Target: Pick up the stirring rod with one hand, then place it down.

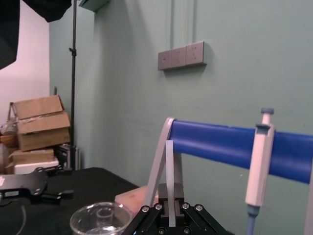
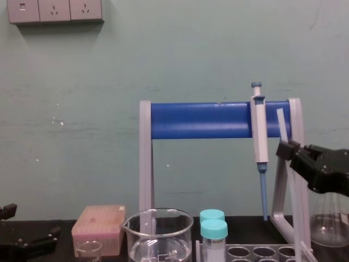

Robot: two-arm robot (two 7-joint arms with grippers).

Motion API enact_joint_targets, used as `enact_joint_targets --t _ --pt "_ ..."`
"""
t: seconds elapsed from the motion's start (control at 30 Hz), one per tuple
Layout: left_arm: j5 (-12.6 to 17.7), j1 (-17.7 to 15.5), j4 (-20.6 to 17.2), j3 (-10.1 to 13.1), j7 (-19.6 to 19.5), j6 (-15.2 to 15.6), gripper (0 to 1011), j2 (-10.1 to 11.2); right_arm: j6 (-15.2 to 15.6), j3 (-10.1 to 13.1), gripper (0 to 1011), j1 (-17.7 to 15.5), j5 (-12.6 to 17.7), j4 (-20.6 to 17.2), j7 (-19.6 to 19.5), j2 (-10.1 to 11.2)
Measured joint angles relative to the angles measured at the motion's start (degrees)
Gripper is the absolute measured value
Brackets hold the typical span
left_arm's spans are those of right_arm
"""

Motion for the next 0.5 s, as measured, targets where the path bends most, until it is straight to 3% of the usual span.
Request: enact_joint_targets --t 0.5 --pt "0.00 0.00 0.00 0.00 0.00 0.00 1000 0.00 0.11 -2.01 64 2.16 0.49 5.38 3.39 -0.65"
